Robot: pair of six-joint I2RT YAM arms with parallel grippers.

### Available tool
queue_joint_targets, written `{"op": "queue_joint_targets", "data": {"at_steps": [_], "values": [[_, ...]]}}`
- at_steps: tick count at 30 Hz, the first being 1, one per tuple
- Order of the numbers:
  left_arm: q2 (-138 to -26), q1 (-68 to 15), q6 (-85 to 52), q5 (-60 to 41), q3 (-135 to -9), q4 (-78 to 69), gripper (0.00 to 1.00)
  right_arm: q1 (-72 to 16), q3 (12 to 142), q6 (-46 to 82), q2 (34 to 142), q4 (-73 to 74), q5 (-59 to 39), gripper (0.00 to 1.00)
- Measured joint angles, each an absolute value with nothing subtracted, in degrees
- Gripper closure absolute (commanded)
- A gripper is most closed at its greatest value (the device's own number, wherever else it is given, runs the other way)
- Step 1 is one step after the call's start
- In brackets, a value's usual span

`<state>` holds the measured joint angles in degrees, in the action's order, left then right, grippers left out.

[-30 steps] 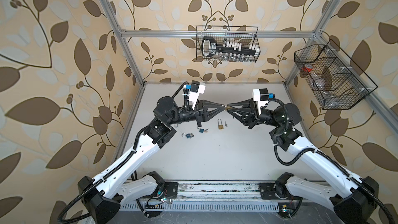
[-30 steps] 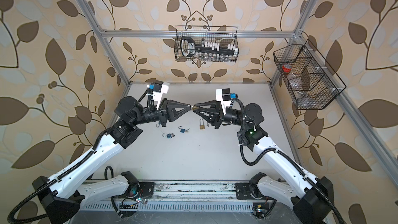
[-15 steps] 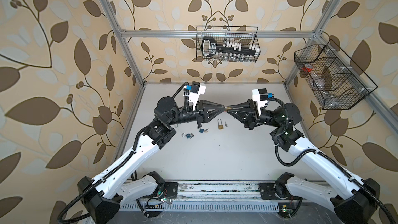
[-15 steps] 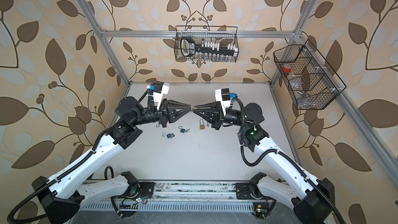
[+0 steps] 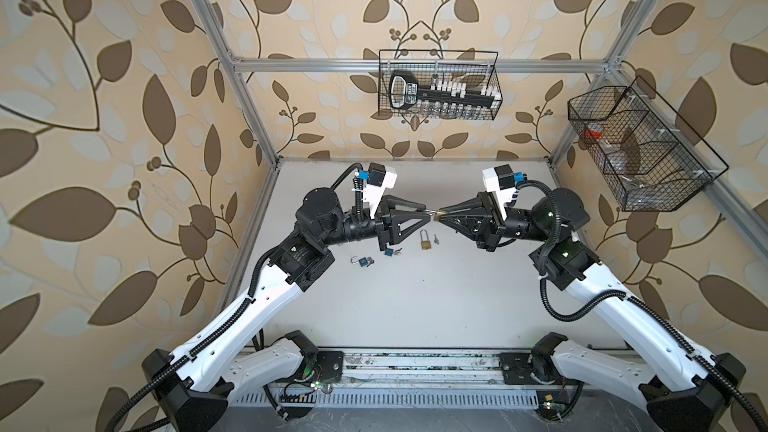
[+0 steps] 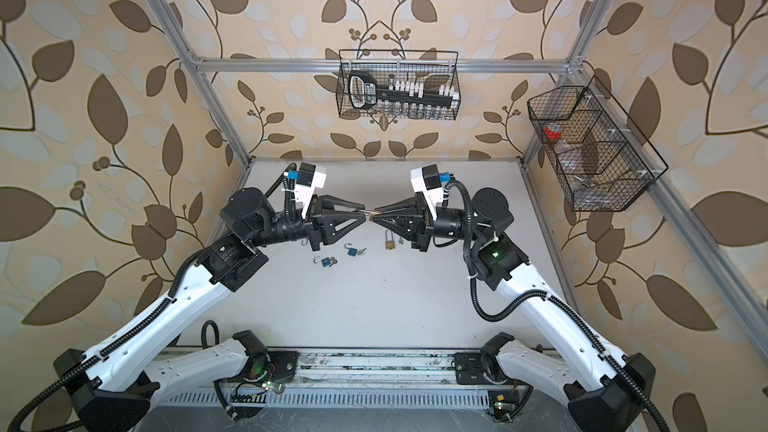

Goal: Lock with the key

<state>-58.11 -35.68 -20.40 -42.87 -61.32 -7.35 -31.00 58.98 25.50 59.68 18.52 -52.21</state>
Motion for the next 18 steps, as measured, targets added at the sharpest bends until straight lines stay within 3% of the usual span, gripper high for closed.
{"op": "queue_joint_targets", "data": {"at_steps": [8, 13, 18], "values": [[-57.56, -35.66, -18.81, -42.94, -61.32, -6.5, 0.7, -29.8, 59.37, 25.45, 60.07, 14.33, -53.63, 1.0], [-56.93, -35.68, -17.78, -43.2, -61.32, -5.96, 0.57, -28.95, 59.37, 25.45, 60.12, 12.58, -53.84, 1.0], [-56.82, -35.66, -16.88, -43.29, -61.43, -5.3, 0.53, -28.47, 59.55, 25.47, 60.42, 11.57, -55.05, 1.0]]}}
